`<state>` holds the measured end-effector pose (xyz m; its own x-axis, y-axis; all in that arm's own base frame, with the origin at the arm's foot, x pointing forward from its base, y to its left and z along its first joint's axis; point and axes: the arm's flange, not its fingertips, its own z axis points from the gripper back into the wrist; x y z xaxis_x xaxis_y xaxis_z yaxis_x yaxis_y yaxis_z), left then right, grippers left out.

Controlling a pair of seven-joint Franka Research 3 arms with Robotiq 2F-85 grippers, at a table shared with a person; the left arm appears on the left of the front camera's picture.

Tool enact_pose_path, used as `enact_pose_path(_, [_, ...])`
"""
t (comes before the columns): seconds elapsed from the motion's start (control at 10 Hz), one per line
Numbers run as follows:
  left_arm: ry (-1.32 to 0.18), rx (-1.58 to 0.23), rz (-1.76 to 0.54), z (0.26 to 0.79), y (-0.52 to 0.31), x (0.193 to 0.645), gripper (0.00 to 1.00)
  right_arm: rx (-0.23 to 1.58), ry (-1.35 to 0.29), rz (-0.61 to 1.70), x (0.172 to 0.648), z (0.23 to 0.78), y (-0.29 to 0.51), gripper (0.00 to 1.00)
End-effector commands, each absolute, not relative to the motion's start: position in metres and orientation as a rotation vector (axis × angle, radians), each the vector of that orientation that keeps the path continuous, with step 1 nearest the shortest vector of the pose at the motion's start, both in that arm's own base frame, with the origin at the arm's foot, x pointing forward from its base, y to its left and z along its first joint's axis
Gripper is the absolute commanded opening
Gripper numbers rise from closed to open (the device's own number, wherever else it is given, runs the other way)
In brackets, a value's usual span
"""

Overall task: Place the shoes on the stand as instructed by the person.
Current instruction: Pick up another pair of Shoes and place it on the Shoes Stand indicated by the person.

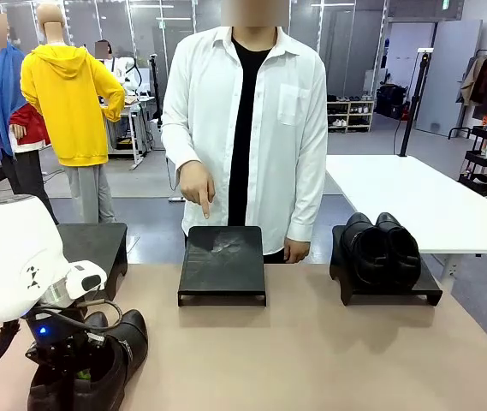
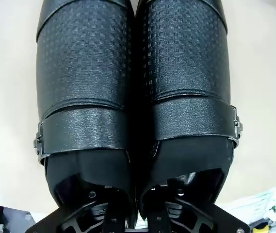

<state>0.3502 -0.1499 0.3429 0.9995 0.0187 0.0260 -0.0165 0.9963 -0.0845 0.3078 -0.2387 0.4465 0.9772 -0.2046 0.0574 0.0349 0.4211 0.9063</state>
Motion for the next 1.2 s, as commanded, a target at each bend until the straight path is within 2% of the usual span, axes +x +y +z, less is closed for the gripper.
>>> enact_pose_path(0.0, [-0.091,-0.087,0.031,0.341,-0.138,0.309,0.00,1.112,-0.167,-0.143,0.305,0.446,-0.239,0.91])
enact_pose_path(0.5, [-0.162,-0.091,0.006,0.419,-0.142,0.341,0.00,1.112,-0.167,-0.143,0.305,0.446,-0.239,0.91])
enact_pose_path(0.8, [-0.205,-0.102,-0.001,0.435,-0.141,0.347,0.00,1.112,-0.167,-0.143,0.305,0.446,-0.239,0.91])
enact_pose_path(0.9, [-0.148,-0.086,-0.005,0.419,-0.134,0.343,0.00,1.112,-0.167,-0.143,0.305,0.446,-0.239,0.91])
enact_pose_path(1.1, [-0.148,-0.086,-0.005,0.419,-0.134,0.343,0.00,1.112,-0.167,-0.143,0.305,0.446,-0.239,0.91])
